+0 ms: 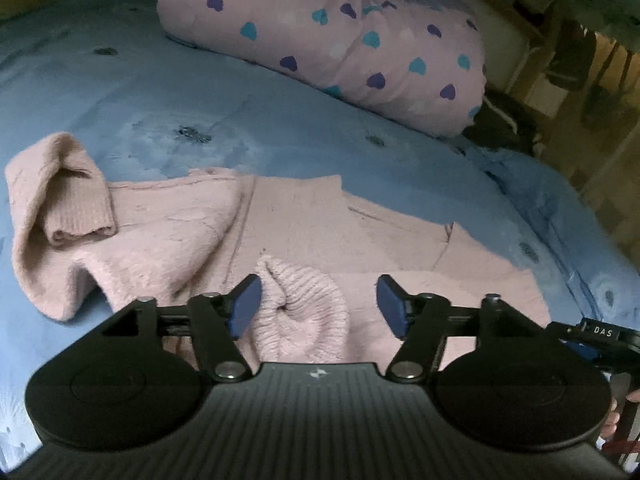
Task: Fold small clothes
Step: 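Lay the held sleeve across the cardigan body with the left gripper and release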
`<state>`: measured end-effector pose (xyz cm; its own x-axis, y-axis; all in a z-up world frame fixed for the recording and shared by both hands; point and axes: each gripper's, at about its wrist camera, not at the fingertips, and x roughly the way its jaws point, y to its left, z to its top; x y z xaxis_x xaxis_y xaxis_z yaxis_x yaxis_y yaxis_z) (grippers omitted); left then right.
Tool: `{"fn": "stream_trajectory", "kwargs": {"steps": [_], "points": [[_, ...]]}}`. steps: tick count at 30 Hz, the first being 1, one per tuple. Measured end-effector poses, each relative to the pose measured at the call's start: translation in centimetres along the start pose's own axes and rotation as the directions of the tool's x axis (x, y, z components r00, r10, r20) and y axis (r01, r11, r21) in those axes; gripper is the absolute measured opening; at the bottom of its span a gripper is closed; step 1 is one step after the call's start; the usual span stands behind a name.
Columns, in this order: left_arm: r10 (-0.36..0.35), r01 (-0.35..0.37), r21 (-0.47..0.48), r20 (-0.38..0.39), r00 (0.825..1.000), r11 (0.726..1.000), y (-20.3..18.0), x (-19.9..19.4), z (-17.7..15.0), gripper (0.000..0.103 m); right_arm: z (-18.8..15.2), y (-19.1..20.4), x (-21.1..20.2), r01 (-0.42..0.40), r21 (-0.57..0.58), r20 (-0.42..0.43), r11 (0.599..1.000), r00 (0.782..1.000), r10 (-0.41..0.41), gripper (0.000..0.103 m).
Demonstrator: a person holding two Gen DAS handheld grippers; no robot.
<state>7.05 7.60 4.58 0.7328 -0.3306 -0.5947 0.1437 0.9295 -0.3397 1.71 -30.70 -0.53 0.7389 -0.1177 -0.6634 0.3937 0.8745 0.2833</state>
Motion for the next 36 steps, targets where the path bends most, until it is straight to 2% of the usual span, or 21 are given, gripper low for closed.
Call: {"fn": "stream_trajectory", "kwargs": {"steps": [5,7,8,9,11,12,14,15,16,18,19,21,23,26,30,33,36], "points": [[0.121,-0.119,0.092,-0.017,0.992,0.989,-0.8,2.0,-0.7,0.071,-0.5,1.4,0.4,0.000,-0.062,-0.013,0.998,1.000,-0.001,0.064],[0.118,-0.116,0.098,-0.024,0.993,0.988,-0.6,2.6,-1.1,0.051,-0.4,1.6,0.5,-0.002,-0.066,-0.013,0.998,1.000,0.001,0.064],[0.123,-0.120,0.099,-0.024,0.992,0.988,-0.4,2.8,-1.2,0.032,-0.4,1.6,0.5,-0.004,-0.066,-0.012,0.998,1.000,0.003,0.064],[0.128,-0.126,0.098,-0.014,0.992,0.987,-0.2,2.8,-1.1,0.026,-0.4,1.6,0.5,-0.005,-0.066,-0.012,0.998,1.000,0.004,0.064],[0.135,-0.138,0.092,0.034,0.990,0.986,0.0,2.2,-0.6,0.023,-0.4,1.6,0.5,-0.003,-0.068,-0.011,0.998,1.000,0.002,0.064],[0.159,-0.167,0.109,0.072,0.985,0.980,-0.1,1.9,-0.4,0.024,-0.5,1.5,0.5,0.000,-0.068,-0.009,0.998,1.000,-0.001,0.064],[0.254,-0.282,0.171,0.169,0.953,0.944,-0.5,1.7,-0.3,0.025,-0.6,1.5,0.5,0.006,-0.070,-0.006,0.998,1.000,-0.007,0.064],[0.287,-0.316,0.178,0.173,0.942,0.932,-0.4,2.1,-0.3,0.026,-0.7,1.5,0.6,0.006,-0.074,-0.012,0.997,1.000,-0.007,0.064],[0.301,-0.323,0.171,0.142,0.943,0.931,0.0,2.8,-0.4,0.027,-0.9,1.6,0.7,0.001,-0.082,-0.022,0.997,1.000,-0.003,0.064],[0.293,-0.304,0.157,0.091,0.952,0.940,0.8,3.7,-0.9,0.038,-1.4,2.1,1.1,0.013,-0.124,-0.031,0.992,0.999,-0.017,0.064],[0.303,-0.317,0.182,0.101,0.948,0.931,0.7,3.8,-1.2,0.041,-1.6,2.3,1.2,0.021,-0.151,-0.026,0.988,0.999,-0.025,0.064],[0.323,-0.343,0.233,0.119,0.939,0.910,0.1,3.8,-1.5,0.051,-1.8,2.7,1.2,0.032,-0.187,-0.018,0.982,0.999,-0.036,0.064],[0.316,-0.336,0.238,0.120,0.941,0.911,0.0,3.4,-1.4,0.056,-1.7,2.6,1.0,0.032,-0.187,-0.020,0.982,0.999,-0.036,0.064],[0.270,-0.291,0.217,0.123,0.955,0.932,-0.3,2.1,-1.0,0.057,-1.3,1.8,0.5,0.023,-0.139,-0.007,0.990,1.000,-0.024,0.064],[0.209,-0.251,0.237,0.189,0.959,0.939,-2.1,-0.3,-0.7,0.057,-0.6,0.4,-0.7,0.034,-0.068,0.059,0.997,0.998,-0.030,0.064],[0.168,-0.221,0.252,0.216,0.962,0.942,-3.1,-1.2,-0.8,0.057,-0.3,-0.3,-1.2,-0.053,-0.021,0.067,0.998,0.996,0.054,0.065],[0.154,-0.206,0.256,0.209,0.966,0.944,-3.5,-1.1,-1.0,0.057,-0.7,0.4,-0.6,-0.117,-0.042,0.011,0.992,0.993,0.118,0.064]]}}
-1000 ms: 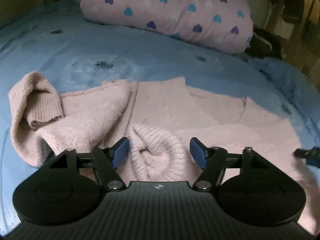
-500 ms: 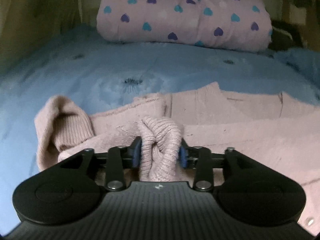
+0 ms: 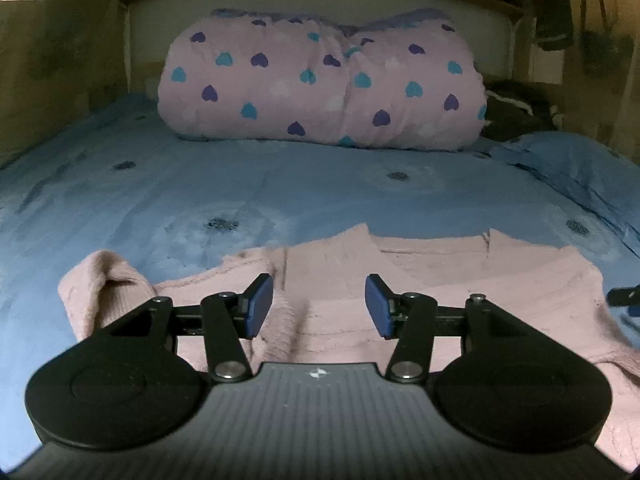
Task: Fold small clothes
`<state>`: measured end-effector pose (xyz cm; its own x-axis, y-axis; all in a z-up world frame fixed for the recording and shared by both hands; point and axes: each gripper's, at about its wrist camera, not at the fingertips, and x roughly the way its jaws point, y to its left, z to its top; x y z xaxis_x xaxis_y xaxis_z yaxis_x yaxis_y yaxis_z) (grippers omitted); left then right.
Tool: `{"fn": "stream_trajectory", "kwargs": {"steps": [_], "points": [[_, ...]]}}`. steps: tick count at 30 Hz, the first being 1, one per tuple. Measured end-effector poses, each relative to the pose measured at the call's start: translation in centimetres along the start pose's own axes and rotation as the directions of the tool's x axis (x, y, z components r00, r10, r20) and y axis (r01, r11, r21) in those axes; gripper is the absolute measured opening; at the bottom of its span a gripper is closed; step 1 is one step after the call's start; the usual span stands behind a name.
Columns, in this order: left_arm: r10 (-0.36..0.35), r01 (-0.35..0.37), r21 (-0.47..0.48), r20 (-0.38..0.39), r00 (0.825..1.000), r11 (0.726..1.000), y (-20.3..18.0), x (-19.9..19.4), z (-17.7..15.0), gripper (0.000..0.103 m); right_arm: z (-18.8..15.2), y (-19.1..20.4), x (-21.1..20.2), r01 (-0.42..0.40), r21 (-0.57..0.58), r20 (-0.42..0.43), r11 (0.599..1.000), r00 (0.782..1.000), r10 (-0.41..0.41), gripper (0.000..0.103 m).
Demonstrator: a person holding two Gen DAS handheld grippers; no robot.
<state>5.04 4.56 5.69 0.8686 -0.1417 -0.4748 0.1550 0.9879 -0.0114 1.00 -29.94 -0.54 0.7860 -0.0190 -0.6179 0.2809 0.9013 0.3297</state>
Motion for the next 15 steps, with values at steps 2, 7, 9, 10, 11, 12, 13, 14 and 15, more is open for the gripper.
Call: {"fn": "stream_trajectory", "kwargs": {"steps": [2,7,9,10,11,12,13,14,15], "points": [[-0.002,0.002,-0.003,-0.014,1.000,1.000,0.0,0.3,-0.2,0.057,-0.6,1.0,0.8,-0.003,-0.056,-0.044,0.998,0.999,0.001,0.049],[-0.017,0.015,-0.027,-0.049,0.999,1.000,0.4,1.2,-0.5,0.057,-1.3,2.0,0.7,0.050,-0.141,-0.019,0.989,0.998,-0.053,0.015],[-0.026,0.023,-0.033,-0.075,0.997,0.999,0.5,1.7,-0.8,0.057,-0.8,1.1,0.5,0.084,-0.120,-0.007,0.989,0.996,-0.086,0.015],[-0.032,0.029,-0.035,-0.098,0.995,0.999,0.6,2.1,-1.0,0.057,-0.6,0.5,0.7,0.081,-0.098,-0.023,0.992,0.996,-0.084,0.015],[-0.030,0.026,-0.036,-0.120,0.992,0.999,0.6,2.6,-1.4,0.057,-0.7,0.1,0.9,0.072,-0.068,-0.033,0.995,0.997,-0.075,0.016],[-0.020,0.015,-0.040,-0.145,0.989,0.999,0.7,3.1,-1.7,0.057,-0.8,-0.4,1.1,0.063,-0.035,-0.038,0.997,0.997,-0.065,0.016],[-0.011,0.004,-0.041,-0.168,0.986,0.999,0.8,3.4,-2.0,0.057,-0.9,-0.5,1.1,0.060,-0.026,-0.035,0.998,0.998,-0.061,0.017],[-0.004,-0.003,-0.040,-0.177,0.984,0.999,0.9,3.6,-2.2,0.057,-0.8,-0.5,1.1,0.058,-0.026,-0.032,0.998,0.998,-0.059,0.020],[-0.001,-0.006,-0.038,-0.176,0.984,0.999,0.9,3.6,-2.2,0.057,-0.8,-0.4,0.9,0.057,-0.027,-0.030,0.998,0.998,-0.058,0.022]]}}
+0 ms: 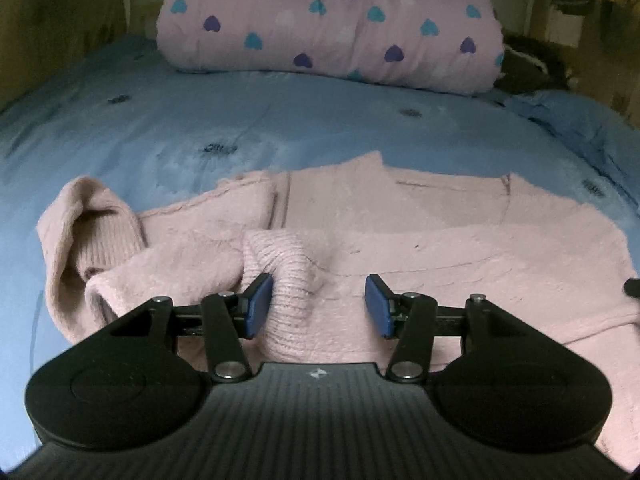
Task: Fold small clothes
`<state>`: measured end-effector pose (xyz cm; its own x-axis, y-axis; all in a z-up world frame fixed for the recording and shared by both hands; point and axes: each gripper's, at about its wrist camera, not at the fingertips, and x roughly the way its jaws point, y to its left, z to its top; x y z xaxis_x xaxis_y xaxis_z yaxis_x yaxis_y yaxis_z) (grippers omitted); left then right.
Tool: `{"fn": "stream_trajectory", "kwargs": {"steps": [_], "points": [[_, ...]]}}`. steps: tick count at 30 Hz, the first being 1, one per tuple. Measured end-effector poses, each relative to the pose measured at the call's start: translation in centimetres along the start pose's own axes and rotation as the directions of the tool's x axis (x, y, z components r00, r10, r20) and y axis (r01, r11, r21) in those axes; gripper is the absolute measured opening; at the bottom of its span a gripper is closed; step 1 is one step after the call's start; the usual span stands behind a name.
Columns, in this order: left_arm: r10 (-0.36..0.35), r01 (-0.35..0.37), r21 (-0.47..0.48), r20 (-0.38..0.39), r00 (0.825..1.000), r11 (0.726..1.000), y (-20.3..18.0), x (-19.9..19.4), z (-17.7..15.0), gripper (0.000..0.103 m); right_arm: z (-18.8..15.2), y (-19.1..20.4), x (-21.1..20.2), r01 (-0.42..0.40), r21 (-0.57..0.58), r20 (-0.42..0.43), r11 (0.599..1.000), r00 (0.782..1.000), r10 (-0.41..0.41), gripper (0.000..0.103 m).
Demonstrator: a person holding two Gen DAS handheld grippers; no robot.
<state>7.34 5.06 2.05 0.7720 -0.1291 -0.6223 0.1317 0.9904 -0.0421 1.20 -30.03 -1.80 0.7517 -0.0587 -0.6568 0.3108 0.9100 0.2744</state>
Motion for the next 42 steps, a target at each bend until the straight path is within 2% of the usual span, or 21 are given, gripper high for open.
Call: {"fn": "stream_trajectory", "kwargs": {"steps": [3,5,7,9,11,13,15,17,19,21,22,23,27,31,33,34,35,36,38,40,42], "points": [[-0.013,0.013,-0.006,0.003,1.000,1.000,0.2,-0.3,0.1,0.057,0.1,0.3,-1.2,0.009,-0.025,0.005,1.000,1.000,-0.009,0.026],[-0.013,0.013,-0.012,0.000,1.000,1.000,0.2,-0.2,0.2,0.057,0.0,0.5,-2.2,0.004,-0.041,0.018,0.999,1.000,-0.003,0.044],[-0.005,0.005,-0.005,0.000,1.000,1.000,-0.1,-0.2,0.2,0.057,-0.4,0.7,-2.8,-0.040,-0.075,0.011,0.996,0.999,0.041,0.050],[0.011,-0.011,0.018,-0.001,1.000,1.000,-0.5,-0.1,0.1,0.057,-1.1,1.4,-2.6,-0.038,-0.154,-0.014,0.987,0.999,0.036,0.045],[0.039,-0.038,0.053,-0.005,0.999,0.998,-0.8,0.1,-0.1,0.057,-1.8,1.6,-2.0,0.076,-0.217,0.000,0.973,0.997,-0.078,0.015],[0.054,-0.053,0.071,-0.008,0.999,0.996,-1.0,0.2,-0.3,0.057,-1.6,0.7,-1.3,0.194,-0.213,0.026,0.958,0.981,-0.193,0.010],[0.051,-0.050,0.070,-0.011,0.999,0.996,-0.9,0.1,-0.1,0.057,-0.8,-0.6,-1.2,0.274,-0.162,0.045,0.948,0.962,-0.270,0.013],[0.038,-0.037,0.043,-0.015,0.999,0.998,-0.7,0.1,0.3,0.057,0.3,-2.1,-1.8,0.189,-0.037,0.029,0.981,0.982,-0.188,0.015],[0.020,-0.021,-0.003,-0.023,1.000,1.000,-0.4,0.2,0.8,0.057,1.6,-3.1,-2.1,0.078,0.079,0.063,0.994,0.995,-0.083,0.018],[0.005,-0.006,-0.046,-0.031,1.000,0.999,-0.1,0.3,1.3,0.057,3.0,-2.9,-1.4,0.015,0.100,0.082,0.995,0.996,-0.023,0.044],[-0.003,0.002,-0.064,-0.031,1.000,0.998,0.1,0.3,1.5,0.057,3.6,-2.6,-0.7,-0.003,0.101,0.086,0.995,0.996,-0.006,0.066],[-0.006,0.004,-0.073,-0.031,0.999,0.997,0.3,0.4,1.6,0.057,4.2,-2.3,0.2,-0.030,0.101,0.093,0.994,0.995,0.021,0.073],[-0.013,0.010,-0.101,-0.036,0.999,0.995,0.8,0.6,1.9,0.057,6.7,-1.4,4.8,-0.118,0.111,0.033,0.987,0.993,0.115,0.071],[-0.015,0.011,-0.120,-0.037,0.999,0.993,1.1,1.0,2.1,0.057,7.5,-2.5,8.2,-0.180,0.240,-0.044,0.954,0.980,0.196,0.072],[-0.012,0.007,-0.122,-0.039,0.999,0.992,1.1,1.2,2.2,0.057,7.7,-2.9,8.6,-0.228,0.279,-0.025,0.933,0.970,0.244,0.067],[-0.010,0.005,-0.122,-0.040,0.999,0.992,1.0,1.2,2.2,0.057,7.9,-3.0,8.8,-0.260,0.293,-0.026,0.920,0.960,0.280,0.032],[-0.008,0.003,-0.119,-0.040,0.999,0.993,1.0,1.3,2.2,0.058,8.1,-3.0,8.8,-0.288,0.305,-0.022,0.908,0.951,0.309,0.016],[-0.005,0.001,-0.114,-0.039,0.999,0.994,0.9,1.3,2.1,0.058,8.2,-2.9,8.5,-0.307,0.300,-0.007,0.903,0.946,0.323,0.016],[0.002,-0.006,-0.100,-0.039,0.999,0.995,0.7,1.3,2.1,0.058,8.5,-1.7,7.3,-0.283,0.160,0.057,0.946,0.959,0.277,0.015],[0.009,-0.012,-0.091,-0.039,0.999,0.996,0.6,1.4,2.0,0.058,8.5,-0.6,7.3,-0.173,0.020,0.076,0.985,0.982,0.171,0.015],[0.008,-0.011,-0.089,-0.043,0.999,0.996,0.6,1.5,1.9,0.059,8.3,-0.2,8.8,-0.096,-0.048,0.037,0.994,0.995,0.098,0.017]]}}
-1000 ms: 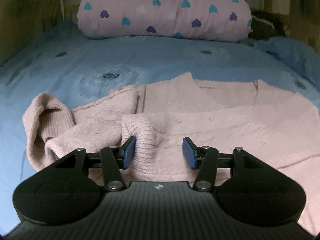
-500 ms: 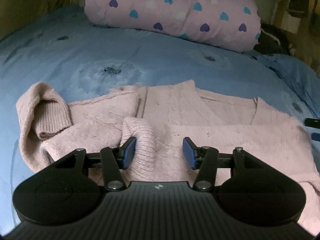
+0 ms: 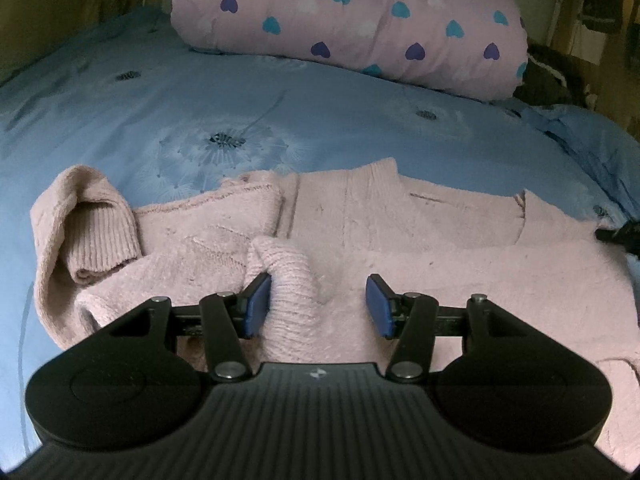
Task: Fold small clothes
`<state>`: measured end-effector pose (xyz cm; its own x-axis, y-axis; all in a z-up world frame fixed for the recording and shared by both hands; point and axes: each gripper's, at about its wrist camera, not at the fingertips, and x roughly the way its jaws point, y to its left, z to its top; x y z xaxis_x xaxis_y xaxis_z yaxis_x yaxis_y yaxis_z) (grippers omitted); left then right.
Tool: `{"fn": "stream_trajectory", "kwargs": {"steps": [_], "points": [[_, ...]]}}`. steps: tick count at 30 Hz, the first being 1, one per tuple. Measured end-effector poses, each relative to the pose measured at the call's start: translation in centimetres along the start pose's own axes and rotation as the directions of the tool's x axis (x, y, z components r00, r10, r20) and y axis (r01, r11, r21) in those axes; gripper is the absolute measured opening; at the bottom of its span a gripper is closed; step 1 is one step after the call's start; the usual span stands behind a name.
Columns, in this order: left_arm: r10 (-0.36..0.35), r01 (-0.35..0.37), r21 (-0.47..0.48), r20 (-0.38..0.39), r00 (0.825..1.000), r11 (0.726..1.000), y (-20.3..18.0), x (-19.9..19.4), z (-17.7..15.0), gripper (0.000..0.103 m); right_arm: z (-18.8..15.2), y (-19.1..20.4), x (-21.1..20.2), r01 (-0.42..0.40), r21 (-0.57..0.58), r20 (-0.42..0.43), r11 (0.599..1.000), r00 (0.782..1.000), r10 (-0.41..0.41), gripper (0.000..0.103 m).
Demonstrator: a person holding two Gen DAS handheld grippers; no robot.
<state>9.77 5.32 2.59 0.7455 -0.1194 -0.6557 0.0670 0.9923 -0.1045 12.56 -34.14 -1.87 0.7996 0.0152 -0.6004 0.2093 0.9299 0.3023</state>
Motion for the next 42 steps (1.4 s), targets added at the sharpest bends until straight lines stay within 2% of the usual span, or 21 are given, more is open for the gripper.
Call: {"fn": "stream_trajectory", "kwargs": {"steps": [1,2,5,9,11,15,16,18,20,22,24,27,30,32,35,37,39,42], "points": [[0.003,-0.003,0.004,-0.001,1.000,1.000,0.0,0.1,0.0,0.059,-0.5,0.1,0.8,0.018,-0.034,-0.018,0.999,1.000,-0.019,0.020],[0.007,-0.007,0.008,-0.001,1.000,1.000,0.0,0.2,-0.1,0.059,-0.8,0.3,1.2,0.025,-0.054,-0.003,0.998,1.000,-0.026,0.022],[0.018,-0.018,0.012,-0.004,1.000,1.000,0.0,0.4,-0.1,0.059,-0.8,0.9,0.0,0.058,-0.044,0.010,0.997,0.998,-0.058,0.030],[0.011,-0.011,0.001,-0.004,1.000,1.000,0.0,0.3,0.0,0.061,-1.5,2.3,-4.6,0.057,-0.085,0.029,0.995,0.998,-0.055,0.029],[0.011,-0.011,0.000,-0.004,1.000,1.000,-0.1,0.2,-0.1,0.062,-2.7,3.0,-7.1,0.070,-0.100,-0.007,0.992,0.997,-0.071,0.029],[0.003,-0.003,-0.004,0.002,1.000,1.000,0.1,-0.2,0.0,0.062,-5.4,1.0,-9.5,0.034,0.040,-0.125,0.999,0.992,-0.029,0.030],[-0.001,0.001,-0.007,0.008,1.000,1.000,0.1,-0.5,0.1,0.062,-5.9,0.6,-10.1,0.041,0.063,-0.118,0.997,0.992,-0.033,0.030],[-0.003,0.003,-0.010,0.030,1.000,1.000,0.3,-1.3,0.4,0.062,-7.1,0.5,-11.2,0.089,0.023,-0.094,0.996,0.992,-0.086,0.030],[-0.001,0.002,-0.008,0.052,0.999,1.000,0.7,-2.3,0.9,0.063,-8.2,0.8,-10.7,0.185,-0.069,-0.123,0.980,0.974,-0.193,0.031],[0.008,-0.007,-0.006,0.088,0.996,1.000,1.5,-3.6,1.7,0.065,-8.9,1.0,-10.4,0.182,-0.144,-0.127,0.973,0.972,-0.200,0.033],[0.038,-0.036,-0.015,0.129,0.991,0.999,2.9,-5.0,2.3,0.073,-8.7,1.0,-11.2,0.207,-0.094,-0.136,0.974,0.966,-0.218,0.039],[0.103,-0.093,-0.069,0.152,0.983,0.993,6.1,-6.1,3.2,0.075,-8.3,1.0,-12.7,0.181,0.003,-0.098,0.984,0.979,-0.180,0.042],[0.166,-0.146,-0.145,0.138,0.976,0.979,9.7,-6.5,3.6,0.075,-8.7,2.2,-14.2,0.140,0.010,-0.016,0.990,0.990,-0.140,0.043],[0.208,-0.187,-0.178,0.106,0.972,0.966,11.9,-6.3,4.0,0.075,-9.1,2.9,-14.8,0.092,0.006,0.026,0.996,0.995,-0.093,0.049],[0.235,-0.222,-0.153,0.075,0.969,0.963,14.1,-6.0,4.4,0.075,-9.7,3.5,-14.8,0.004,-0.002,0.038,1.000,0.999,-0.004,0.053],[0.249,-0.236,-0.146,0.075,0.966,0.961,15.0,-5.8,4.6,0.076,-9.3,3.7,-14.2,-0.004,0.008,0.031,1.000,1.000,0.004,0.053],[0.254,-0.241,-0.156,0.069,0.965,0.958,15.7,-5.4,4.7,0.083,-9.2,3.7,-14.0,-0.006,0.016,0.042,1.000,0.999,0.005,0.053],[0.257,-0.246,-0.166,0.045,0.965,0.955,16.1,-4.1,4.4,0.084,-9.3,4.1,-14.6,-0.022,0.011,0.059,1.000,0.998,0.022,0.053]]}}
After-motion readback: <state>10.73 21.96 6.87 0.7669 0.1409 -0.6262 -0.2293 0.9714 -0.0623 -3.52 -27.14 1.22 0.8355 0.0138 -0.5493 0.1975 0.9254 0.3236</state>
